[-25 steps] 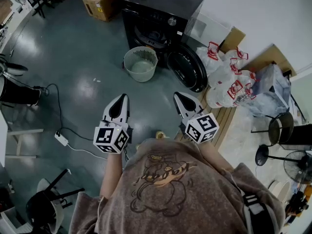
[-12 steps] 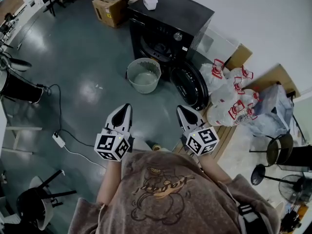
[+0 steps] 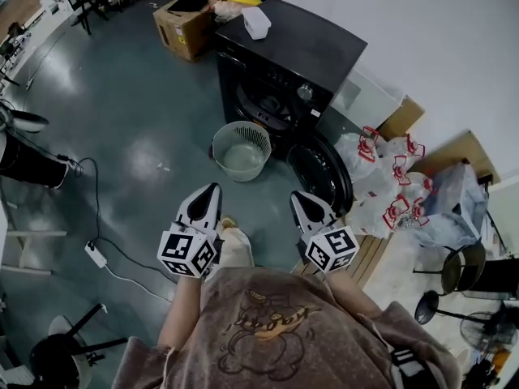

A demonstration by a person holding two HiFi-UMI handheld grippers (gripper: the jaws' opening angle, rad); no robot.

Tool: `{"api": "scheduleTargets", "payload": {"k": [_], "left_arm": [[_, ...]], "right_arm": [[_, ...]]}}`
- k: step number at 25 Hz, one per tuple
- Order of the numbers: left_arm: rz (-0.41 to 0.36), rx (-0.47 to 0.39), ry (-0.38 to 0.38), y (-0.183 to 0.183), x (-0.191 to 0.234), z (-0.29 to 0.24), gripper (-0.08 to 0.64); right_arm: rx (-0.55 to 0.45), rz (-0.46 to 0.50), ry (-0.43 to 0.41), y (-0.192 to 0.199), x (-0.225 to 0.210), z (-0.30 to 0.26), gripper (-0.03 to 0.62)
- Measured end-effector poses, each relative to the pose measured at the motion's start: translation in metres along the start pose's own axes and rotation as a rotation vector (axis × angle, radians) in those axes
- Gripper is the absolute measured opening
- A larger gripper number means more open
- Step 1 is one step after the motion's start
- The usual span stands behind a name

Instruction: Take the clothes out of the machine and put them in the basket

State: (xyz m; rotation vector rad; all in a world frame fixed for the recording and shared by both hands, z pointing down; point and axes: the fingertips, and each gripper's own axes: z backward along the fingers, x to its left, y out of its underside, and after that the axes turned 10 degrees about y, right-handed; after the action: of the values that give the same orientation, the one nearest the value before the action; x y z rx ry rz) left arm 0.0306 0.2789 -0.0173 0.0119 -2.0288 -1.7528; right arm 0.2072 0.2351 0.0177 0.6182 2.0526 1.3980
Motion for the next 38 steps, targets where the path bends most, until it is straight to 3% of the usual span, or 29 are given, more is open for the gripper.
{"api": "scheduleTargets", "payload": {"k": [13,21,32,38], "left_arm": [[-0.019,0.046,0.123,-0.061,0.124,-0.111,0.005],[-0.02,0.066,0.2,-0.083,0.16,-0.185,0.005],[-0.014,0.05,0.226,-0.092,0.21,-0.272,0.005],[0.019,0.091,0.266,-0.095,0.258,-0.306,0.005]], "right_arm": [[-0.049,-0.002,0.093,-0.072,-0.016,-0.155,-0.003],[-0.039,-0.011,0.16,-0.093,-0.052,-0.215,-0.003],[-0.011,-0.004,0.139,-0.103,-0.098,-0.295,-0.003],[0.012,-0.034,0.201,-0.105,-0.104,-0.347,-0.003]]}}
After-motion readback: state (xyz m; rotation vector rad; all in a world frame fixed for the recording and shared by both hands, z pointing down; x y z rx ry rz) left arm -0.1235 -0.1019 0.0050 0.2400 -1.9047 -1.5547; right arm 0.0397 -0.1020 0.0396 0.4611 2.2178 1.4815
